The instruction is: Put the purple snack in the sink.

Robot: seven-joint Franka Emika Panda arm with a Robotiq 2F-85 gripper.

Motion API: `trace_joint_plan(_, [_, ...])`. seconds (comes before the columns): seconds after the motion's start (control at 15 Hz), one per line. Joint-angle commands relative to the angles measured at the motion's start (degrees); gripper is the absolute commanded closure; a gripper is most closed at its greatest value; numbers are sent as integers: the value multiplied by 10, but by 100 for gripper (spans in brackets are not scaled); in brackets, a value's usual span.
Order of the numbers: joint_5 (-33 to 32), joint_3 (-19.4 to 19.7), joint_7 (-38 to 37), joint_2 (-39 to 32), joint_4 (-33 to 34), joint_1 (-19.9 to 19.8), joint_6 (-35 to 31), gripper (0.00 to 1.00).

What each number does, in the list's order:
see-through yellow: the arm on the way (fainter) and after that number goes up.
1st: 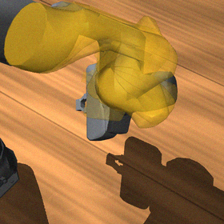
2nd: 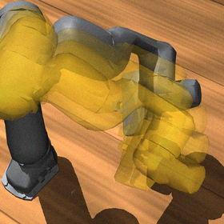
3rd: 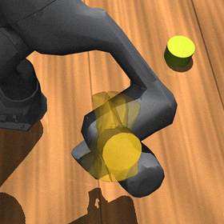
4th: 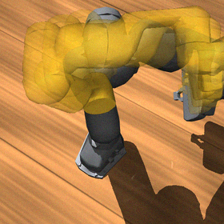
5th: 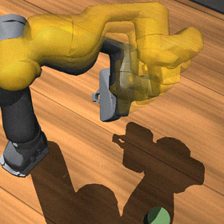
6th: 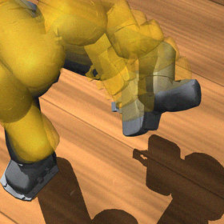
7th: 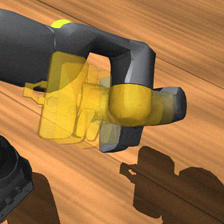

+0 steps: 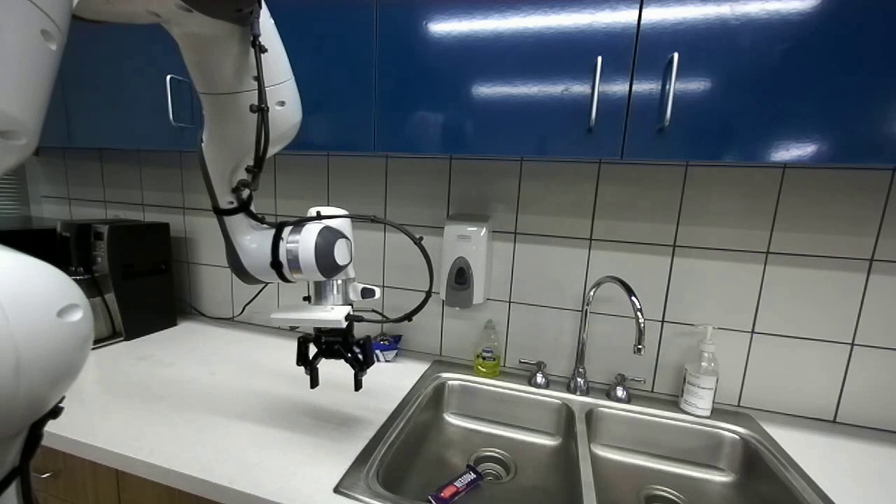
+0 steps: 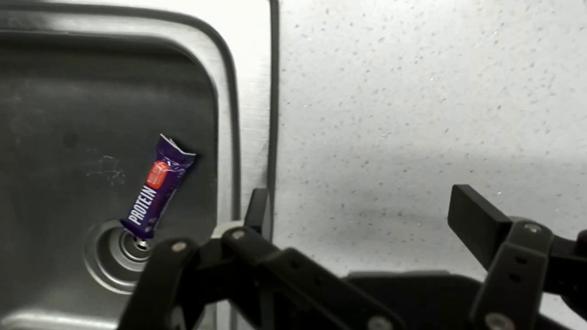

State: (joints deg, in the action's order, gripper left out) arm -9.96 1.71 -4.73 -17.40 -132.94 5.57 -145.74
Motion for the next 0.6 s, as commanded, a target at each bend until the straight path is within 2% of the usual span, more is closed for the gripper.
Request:
trace_joint_plan(0.0, [-2, -7, -3, -1, -1, 1, 1, 0])
trace_joint_plan(0.53, [-2, -4, -3, -4, 0, -4, 1, 0])
